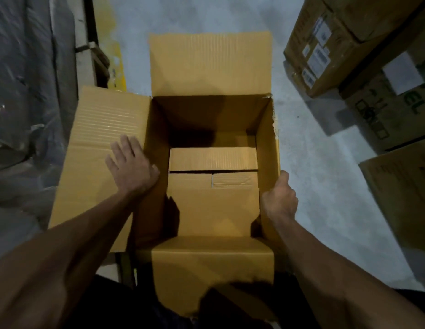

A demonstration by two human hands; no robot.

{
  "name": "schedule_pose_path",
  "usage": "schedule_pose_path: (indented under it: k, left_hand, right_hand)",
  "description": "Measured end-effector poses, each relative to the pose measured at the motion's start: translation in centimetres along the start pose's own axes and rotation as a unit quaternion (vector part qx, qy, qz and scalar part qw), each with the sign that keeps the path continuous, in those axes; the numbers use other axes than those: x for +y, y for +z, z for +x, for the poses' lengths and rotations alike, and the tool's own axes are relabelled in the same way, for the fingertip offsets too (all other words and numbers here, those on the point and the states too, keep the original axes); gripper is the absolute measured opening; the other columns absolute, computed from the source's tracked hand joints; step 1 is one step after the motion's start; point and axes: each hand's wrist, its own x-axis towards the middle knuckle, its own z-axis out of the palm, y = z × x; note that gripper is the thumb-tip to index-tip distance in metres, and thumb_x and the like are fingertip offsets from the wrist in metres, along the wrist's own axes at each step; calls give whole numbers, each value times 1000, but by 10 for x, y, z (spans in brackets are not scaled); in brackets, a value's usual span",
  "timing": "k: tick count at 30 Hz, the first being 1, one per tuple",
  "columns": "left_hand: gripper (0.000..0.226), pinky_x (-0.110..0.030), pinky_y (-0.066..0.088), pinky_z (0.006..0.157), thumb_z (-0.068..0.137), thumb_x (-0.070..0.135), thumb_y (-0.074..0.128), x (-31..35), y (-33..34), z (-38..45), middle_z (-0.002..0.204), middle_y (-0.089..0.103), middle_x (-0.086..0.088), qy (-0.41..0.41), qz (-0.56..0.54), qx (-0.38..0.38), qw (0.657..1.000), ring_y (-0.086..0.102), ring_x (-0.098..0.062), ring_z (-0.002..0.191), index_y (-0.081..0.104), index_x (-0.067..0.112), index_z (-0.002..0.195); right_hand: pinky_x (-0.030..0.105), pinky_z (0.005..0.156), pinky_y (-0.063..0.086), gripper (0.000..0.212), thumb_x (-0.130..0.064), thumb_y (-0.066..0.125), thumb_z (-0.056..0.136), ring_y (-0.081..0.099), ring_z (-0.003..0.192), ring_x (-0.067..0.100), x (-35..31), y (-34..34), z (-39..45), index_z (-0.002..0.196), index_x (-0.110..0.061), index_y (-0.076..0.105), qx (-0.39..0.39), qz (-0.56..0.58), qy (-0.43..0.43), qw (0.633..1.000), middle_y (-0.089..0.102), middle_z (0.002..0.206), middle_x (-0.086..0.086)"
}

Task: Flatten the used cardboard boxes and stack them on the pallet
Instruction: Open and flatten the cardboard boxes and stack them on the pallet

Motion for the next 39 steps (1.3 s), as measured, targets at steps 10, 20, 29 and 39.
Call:
schedule_pose_path:
  k: [10, 20, 29, 39]
  left_hand:
    - [51, -51, 53, 89, 93, 29, 68, -32, 35, -27, 125, 57, -19, -147, -243, -106, 953, 60, -39, 111, 42, 7, 132]
    - [28, -39, 52, 83, 96, 13, 63, -25, 10, -24, 113, 67, -21, -124, -286, -113, 944, 64, -39, 101, 63, 4, 122]
    - [23, -50, 54, 91, 97, 11, 61, -30, -65, -30, 106, 65, -18, -82, -354, -94, 927, 64, -37, 98, 60, 5, 119]
    - [23, -48, 54, 89, 95, 25, 67, -30, -134, -61, 106, 65, -15, -42, -348, -32, 936, 63, -36, 98, 57, 10, 109]
  right_hand:
    - [42, 92, 49, 41, -15, 53, 103, 59, 118, 36, -2, -3, 7, 143, -13, 47, -28, 54, 31, 998, 61, 132, 14]
    - [46, 94, 49, 39, -15, 53, 103, 59, 115, 38, -9, -30, 9, 142, -11, 47, -87, 25, 19, 996, 59, 132, 16]
    - [49, 93, 52, 30, -13, 53, 101, 61, 104, 36, -42, -99, -21, 131, -11, 54, -18, 32, -39, 999, 63, 117, 15]
    - [54, 84, 56, 17, -13, 55, 98, 65, 86, 35, -56, -173, -76, 87, -25, 54, 46, 103, -50, 992, 64, 89, 12]
